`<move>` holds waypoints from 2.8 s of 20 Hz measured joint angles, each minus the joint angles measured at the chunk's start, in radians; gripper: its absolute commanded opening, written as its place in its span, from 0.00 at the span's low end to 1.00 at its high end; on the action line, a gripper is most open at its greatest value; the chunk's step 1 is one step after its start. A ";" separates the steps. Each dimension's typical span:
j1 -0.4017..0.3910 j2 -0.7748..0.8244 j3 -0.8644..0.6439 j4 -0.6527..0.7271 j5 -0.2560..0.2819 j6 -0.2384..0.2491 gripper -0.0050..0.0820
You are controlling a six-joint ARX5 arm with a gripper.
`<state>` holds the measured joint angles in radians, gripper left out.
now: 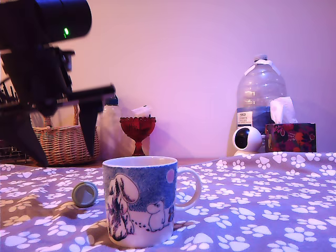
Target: Pick the coffee capsule and then drop it inside the coffee cup in front of you
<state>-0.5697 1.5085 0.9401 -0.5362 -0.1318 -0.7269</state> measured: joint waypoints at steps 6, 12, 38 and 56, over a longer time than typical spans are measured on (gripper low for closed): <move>0.000 0.085 0.064 0.025 0.007 -0.001 0.75; 0.001 0.125 0.066 0.037 0.011 -0.001 0.75; 0.023 0.234 0.066 0.107 0.026 0.068 0.28; 0.023 0.081 0.066 -0.041 0.098 0.521 0.28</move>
<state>-0.5472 1.5898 1.0061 -0.5774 -0.0338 -0.2058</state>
